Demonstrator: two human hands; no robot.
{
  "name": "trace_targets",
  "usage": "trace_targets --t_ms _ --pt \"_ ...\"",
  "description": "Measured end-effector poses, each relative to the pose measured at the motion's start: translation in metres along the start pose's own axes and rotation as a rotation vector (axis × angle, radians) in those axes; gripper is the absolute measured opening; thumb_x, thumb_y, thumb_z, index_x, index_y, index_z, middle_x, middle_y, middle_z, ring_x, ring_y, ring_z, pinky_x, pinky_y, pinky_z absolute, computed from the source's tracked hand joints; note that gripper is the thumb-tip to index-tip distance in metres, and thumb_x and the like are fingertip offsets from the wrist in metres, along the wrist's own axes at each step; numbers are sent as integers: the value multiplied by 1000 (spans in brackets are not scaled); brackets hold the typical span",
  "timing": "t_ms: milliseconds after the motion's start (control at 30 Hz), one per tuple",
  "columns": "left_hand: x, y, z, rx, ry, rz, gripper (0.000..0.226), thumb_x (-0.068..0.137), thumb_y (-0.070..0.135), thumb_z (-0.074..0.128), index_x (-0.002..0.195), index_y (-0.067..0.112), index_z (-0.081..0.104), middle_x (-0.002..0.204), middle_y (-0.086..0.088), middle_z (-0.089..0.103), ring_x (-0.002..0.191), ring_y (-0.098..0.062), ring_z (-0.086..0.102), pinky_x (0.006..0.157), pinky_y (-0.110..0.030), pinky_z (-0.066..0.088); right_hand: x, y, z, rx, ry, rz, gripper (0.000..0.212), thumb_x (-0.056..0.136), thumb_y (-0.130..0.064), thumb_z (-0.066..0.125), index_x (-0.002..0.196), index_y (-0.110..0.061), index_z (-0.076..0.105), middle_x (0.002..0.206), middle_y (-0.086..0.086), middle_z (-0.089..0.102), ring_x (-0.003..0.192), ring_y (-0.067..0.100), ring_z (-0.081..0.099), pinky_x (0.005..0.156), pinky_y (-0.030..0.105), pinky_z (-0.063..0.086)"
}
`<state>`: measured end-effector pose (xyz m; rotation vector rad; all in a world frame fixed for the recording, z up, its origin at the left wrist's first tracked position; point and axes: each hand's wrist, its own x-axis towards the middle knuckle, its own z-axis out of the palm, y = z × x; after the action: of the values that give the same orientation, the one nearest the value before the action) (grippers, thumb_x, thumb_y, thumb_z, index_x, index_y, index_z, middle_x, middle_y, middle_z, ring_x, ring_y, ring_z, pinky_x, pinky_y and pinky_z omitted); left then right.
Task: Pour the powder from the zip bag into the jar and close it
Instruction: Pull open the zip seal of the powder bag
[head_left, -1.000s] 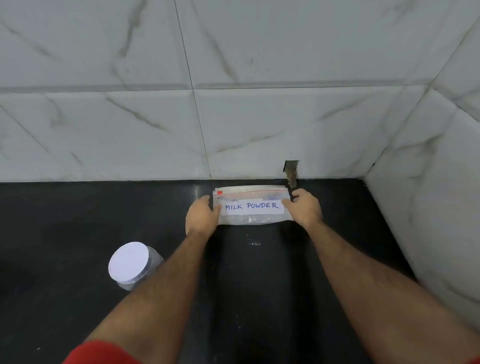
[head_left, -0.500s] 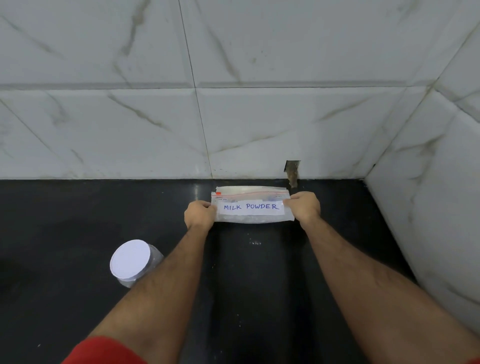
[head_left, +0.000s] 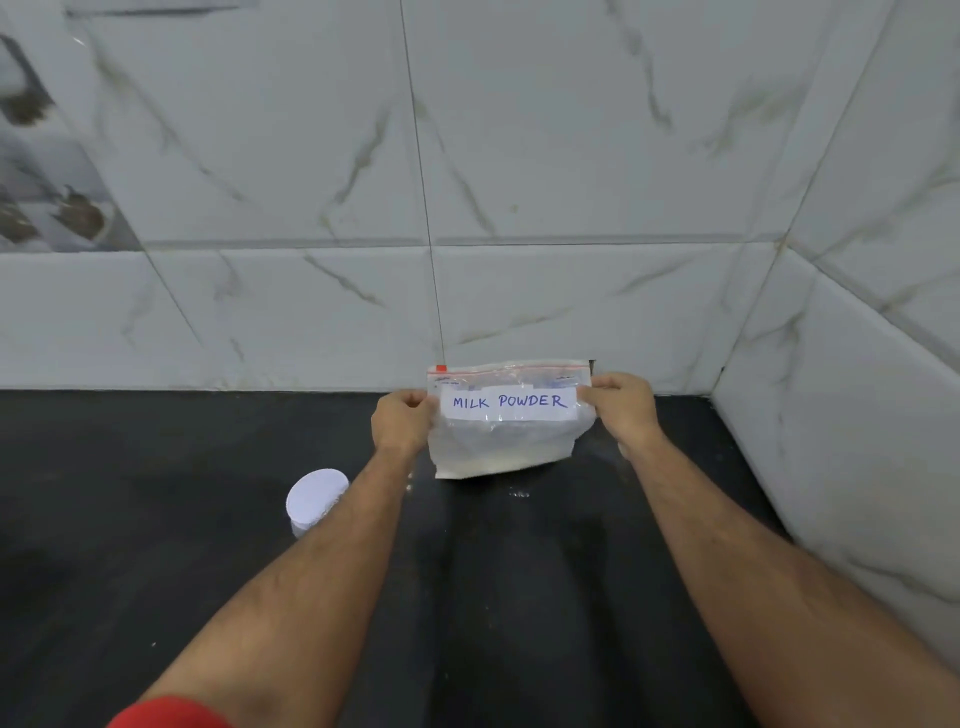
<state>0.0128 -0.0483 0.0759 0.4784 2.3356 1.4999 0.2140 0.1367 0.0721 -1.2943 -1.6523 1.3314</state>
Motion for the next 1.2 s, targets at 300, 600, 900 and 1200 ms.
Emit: trace_targets --t_ms 300,600,900,1200 --pt "-35 -14 -28 -162 -53 37 11 89 14 65 82 14 73 79 -1 73 66 -14 60 73 -31 53 -58 -5 -16 107 -32 -39 7 82 -6 75 86 -11 73 86 9 73 64 13 61 57 23 45" --pt "-67 -40 -52 -259 -214 22 13 91 13 65 94 5 74 76 -3 69 68 -16 57 62 -28 47 -136 -1 -27 166 55 -14 7 89 -5 70 86 -12 70 83 7 72 70 15 65 64 29 55" --pt "-89 -47 -69 -318 -298 22 13 94 12 63 96 4 73 84 -3 70 72 -12 57 67 -25 48 -181 -3 -37 118 124 -21 4 90 -12 70 86 -13 70 90 12 74 77 18 65 65 29 54" --pt "-85 -39 -80 -366 -312 45 17 94 14 63 96 0 73 83 -9 69 75 -19 56 74 -33 49 -178 -15 -40 112 65 -1 4 91 -12 69 91 -8 70 85 12 74 76 22 68 73 38 56"
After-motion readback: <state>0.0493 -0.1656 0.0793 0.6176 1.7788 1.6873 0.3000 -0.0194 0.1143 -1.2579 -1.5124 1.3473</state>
